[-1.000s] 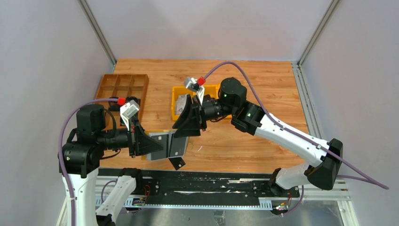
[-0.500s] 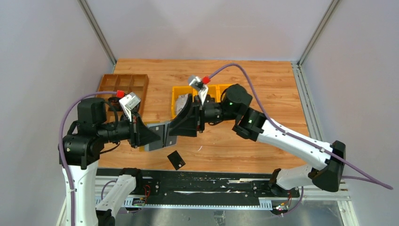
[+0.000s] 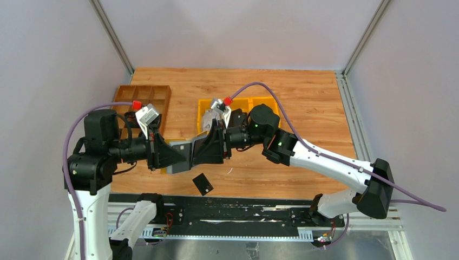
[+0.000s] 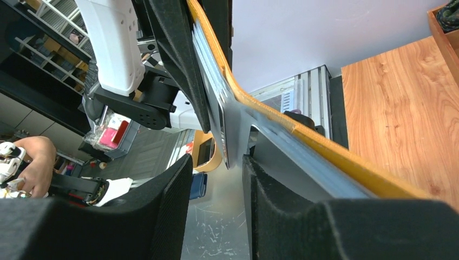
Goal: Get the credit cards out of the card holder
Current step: Remove the credit card from the card holder.
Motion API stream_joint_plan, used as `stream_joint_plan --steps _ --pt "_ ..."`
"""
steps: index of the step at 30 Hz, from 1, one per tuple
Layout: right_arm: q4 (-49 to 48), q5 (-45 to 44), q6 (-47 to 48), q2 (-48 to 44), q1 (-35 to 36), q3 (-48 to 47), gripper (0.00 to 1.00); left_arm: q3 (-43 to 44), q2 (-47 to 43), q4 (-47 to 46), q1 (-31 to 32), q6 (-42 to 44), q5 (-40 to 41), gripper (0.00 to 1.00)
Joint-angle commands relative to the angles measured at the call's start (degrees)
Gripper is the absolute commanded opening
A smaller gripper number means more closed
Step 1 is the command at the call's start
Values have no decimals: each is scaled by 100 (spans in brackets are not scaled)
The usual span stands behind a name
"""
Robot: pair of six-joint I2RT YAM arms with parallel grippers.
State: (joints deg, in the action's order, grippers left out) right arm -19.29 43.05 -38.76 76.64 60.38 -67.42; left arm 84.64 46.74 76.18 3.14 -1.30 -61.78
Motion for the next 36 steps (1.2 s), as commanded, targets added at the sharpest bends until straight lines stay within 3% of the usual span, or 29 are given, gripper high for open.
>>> stream_joint_plan --steps 1,9,17,25,31,36 --pt "-485 43 -175 122 53 -147 40 123 -14 -64 3 -112 -657 4" --pt "-1154 229 -651 381 62 -298 26 51 -18 -60 3 -145 -805 8" --pt "-1489 177 -957 449 53 -193 1 -116 -24 -68 3 -108 -886 28" --pt "-2180 215 -1351 295 -71 333 0 -240 -45 -77 3 -168 -1258 34" --pt "-2370 149 -1470 9 -249 767 0 -216 -21 -83 3 -204 -1582 26" --pt "-2363 134 -1441 -143 -307 895 0 -214 9 -78 3 -208 -1598 13"
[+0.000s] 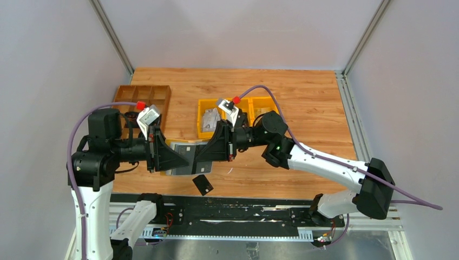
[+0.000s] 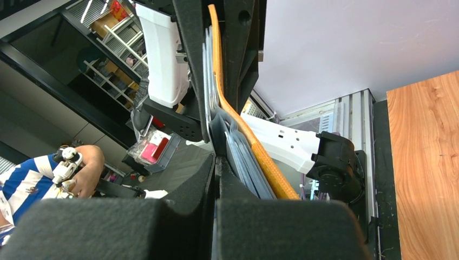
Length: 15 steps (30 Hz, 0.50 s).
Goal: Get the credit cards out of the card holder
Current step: Remove the credit card from the card holder.
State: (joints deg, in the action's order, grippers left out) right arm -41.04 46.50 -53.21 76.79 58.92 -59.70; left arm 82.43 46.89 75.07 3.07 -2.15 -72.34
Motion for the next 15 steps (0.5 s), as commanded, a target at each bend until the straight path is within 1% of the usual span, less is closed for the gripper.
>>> stream_joint_plan --steps 1,5,6,8,11,13,14,15 --pt "-216 -205 -15 -168 -161 141 0 7 2 34 9 -127 -511 10" --pt "-400 -141 -96 -165 -129 147 0 10 26 36 15 -136 -373 8" --pt "-431 -146 -93 -160 -108 139 5 14 39 35 10 -143 -307 6" --pt "-463 -174 -72 -137 -40 84 19 39 46 47 11 -132 -108 3" --pt "-433 -232 -15 -44 36 -44 31 34 65 43 9 -140 18 3" --pt "-425 -236 -14 26 48 -116 32 49 65 41 10 -153 1 3" --pt "-415 -241 -19 67 50 -140 31 65 61 43 12 -149 -1 3" --pt "-421 -238 -22 98 50 -165 27 81 57 44 10 -153 -12 3"
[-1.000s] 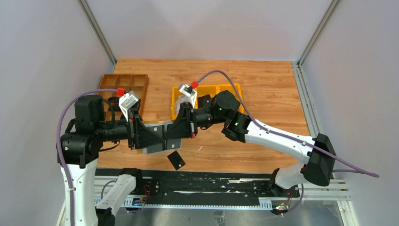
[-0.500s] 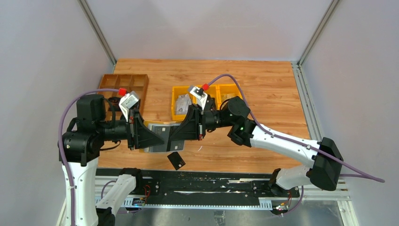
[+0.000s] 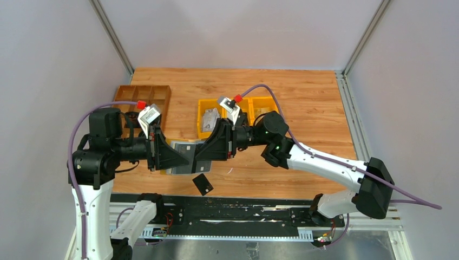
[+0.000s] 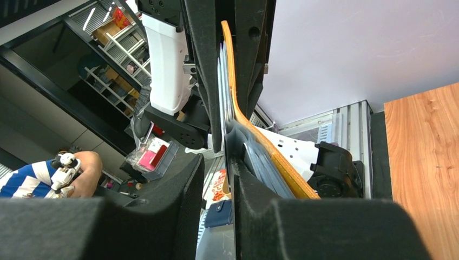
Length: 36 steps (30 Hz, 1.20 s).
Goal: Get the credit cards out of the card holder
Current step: Remove the credit card from the card holder.
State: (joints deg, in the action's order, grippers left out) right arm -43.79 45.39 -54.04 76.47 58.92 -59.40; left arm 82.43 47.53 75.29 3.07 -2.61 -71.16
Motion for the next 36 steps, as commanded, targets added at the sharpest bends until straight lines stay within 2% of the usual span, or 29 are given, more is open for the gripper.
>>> stream_joint_plan --steps 1,6,9,11,20,26,27,29,32,36 --pt "-147 -127 44 165 50 -211 24 91 -7 22 9 -108 -138 4" --pt "-169 -105 8 175 42 -230 0 100 0 14 9 -108 -153 11" --pt "-138 -58 63 21 -4 -134 0 122 22 12 9 -108 -180 19" --pt "-143 -35 77 -110 -63 4 0 124 30 17 10 -99 -238 20" --pt "-304 171 -16 -530 -271 506 0 253 124 15 10 -112 -391 11" --pt "-341 188 -67 -738 -398 643 0 322 178 21 9 -112 -300 11" --pt "-359 202 -91 -716 -392 609 0 301 178 19 9 -102 -290 12" --pt "-437 208 -176 -626 -357 529 16 269 169 25 9 -78 -259 13" --pt "-646 239 -246 -421 -243 392 30 286 186 25 9 -89 -215 12" --pt "-558 231 -169 -207 -131 210 35 373 204 17 10 -90 -143 12"
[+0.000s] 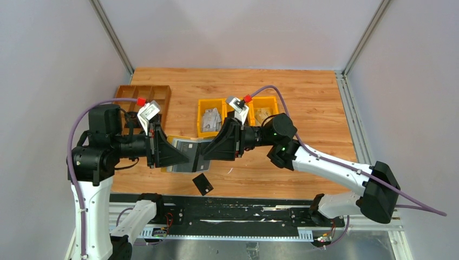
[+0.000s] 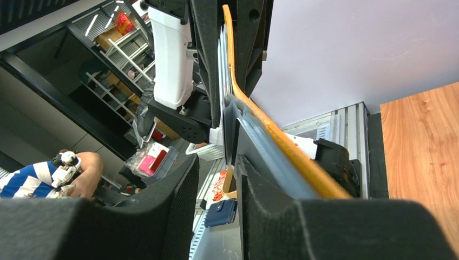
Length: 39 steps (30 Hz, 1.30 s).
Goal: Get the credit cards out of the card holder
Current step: Remove the credit card from the card holder.
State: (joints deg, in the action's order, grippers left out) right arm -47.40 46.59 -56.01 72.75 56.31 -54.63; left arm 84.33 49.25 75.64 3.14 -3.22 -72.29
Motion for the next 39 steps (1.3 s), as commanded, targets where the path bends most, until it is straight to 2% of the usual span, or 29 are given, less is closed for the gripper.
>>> stream_joint_plan --steps 1,8,13,17,21,27,39 --pt "-205 105 21 208 144 -294 36 202 24 -14 6 -36 -38 12" --pt "-69 96 104 432 318 -613 39 198 5 -8 8 -21 56 12" --pt "-79 87 100 576 430 -737 37 203 4 -10 3 -43 66 14" --pt "-234 94 -7 614 442 -658 19 248 -5 -15 3 -70 -53 18" --pt "-339 114 -58 530 434 -583 1 221 -13 -16 3 -107 -272 27" --pt "-425 122 -96 393 379 -437 0 154 -4 -16 3 -159 -608 29" --pt "-520 21 -182 12 162 105 0 194 35 -14 3 -179 -693 19"
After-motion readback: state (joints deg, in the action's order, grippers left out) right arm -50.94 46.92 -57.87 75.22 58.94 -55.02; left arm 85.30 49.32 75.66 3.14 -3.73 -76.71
